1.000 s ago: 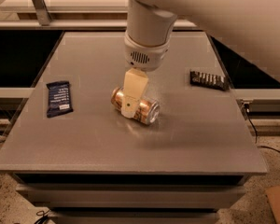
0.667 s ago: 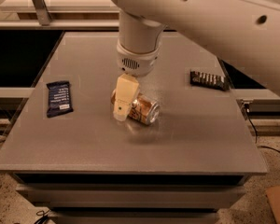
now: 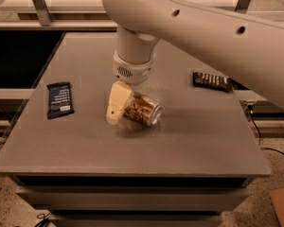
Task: Place orange can upright
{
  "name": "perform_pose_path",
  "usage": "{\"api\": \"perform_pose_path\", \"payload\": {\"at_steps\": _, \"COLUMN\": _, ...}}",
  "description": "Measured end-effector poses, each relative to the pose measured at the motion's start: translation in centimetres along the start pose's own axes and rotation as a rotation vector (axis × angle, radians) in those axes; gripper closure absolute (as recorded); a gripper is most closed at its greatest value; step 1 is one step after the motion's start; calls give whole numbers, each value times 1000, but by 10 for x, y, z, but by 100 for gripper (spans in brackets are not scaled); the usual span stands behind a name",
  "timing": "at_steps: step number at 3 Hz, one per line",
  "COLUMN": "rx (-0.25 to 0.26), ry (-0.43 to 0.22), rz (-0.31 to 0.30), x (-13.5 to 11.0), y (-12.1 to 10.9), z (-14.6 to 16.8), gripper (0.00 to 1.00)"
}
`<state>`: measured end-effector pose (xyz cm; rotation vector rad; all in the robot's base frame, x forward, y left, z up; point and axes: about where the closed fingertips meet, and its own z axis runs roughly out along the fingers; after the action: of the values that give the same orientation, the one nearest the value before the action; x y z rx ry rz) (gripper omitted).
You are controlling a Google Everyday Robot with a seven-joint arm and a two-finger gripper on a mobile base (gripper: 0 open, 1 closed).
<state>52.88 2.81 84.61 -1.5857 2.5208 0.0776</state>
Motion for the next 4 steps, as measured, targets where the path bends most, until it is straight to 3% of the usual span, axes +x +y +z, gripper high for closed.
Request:
{"api": "perform_pose_path", "payload": {"at_steps": 3, "rx": -7, "ry": -7, "rz": 74, "x": -12, "y": -1, "z": 19, "gripper": 0}}
{"api": "perform_pose_path", "payload": {"at_steps": 4, "rx": 6, "ry": -9, "rz": 98, "x": -12, "y": 0, "z": 11, "gripper": 0}}
